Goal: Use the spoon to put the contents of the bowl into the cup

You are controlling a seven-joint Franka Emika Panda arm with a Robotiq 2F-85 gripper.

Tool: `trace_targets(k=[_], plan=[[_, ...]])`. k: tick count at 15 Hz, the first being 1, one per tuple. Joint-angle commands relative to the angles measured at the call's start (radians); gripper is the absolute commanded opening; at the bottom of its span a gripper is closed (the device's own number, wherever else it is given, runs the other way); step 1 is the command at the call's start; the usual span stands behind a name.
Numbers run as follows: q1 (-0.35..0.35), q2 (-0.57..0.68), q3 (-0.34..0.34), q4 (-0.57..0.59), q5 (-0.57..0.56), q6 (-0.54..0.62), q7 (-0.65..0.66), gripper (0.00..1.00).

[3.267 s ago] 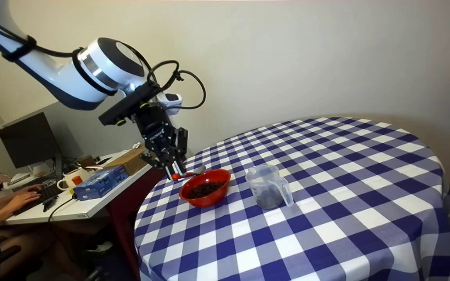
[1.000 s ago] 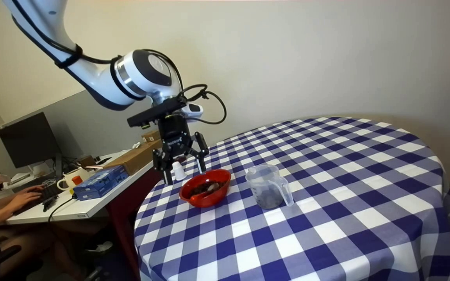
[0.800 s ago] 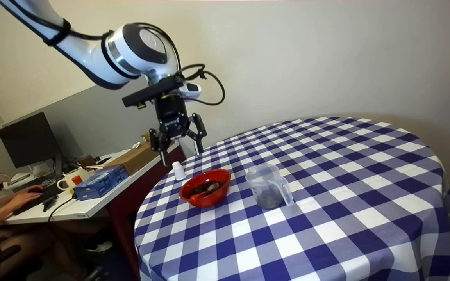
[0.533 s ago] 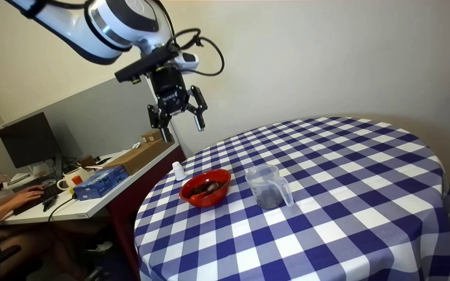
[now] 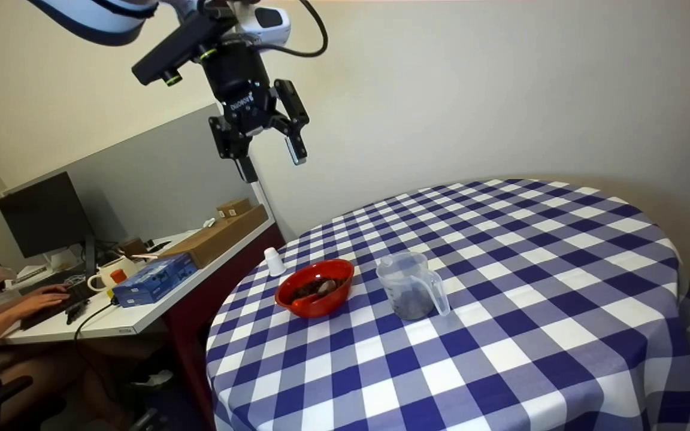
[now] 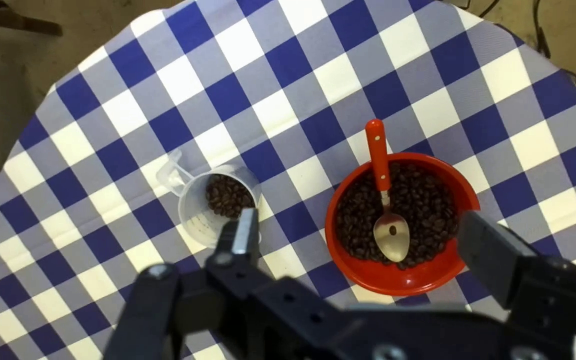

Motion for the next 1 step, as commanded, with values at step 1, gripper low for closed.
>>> trace_targets(k=[1], plan=[[0.005, 0.005, -0.002, 0.002, 0.0, -0.002, 0.001, 1.0]])
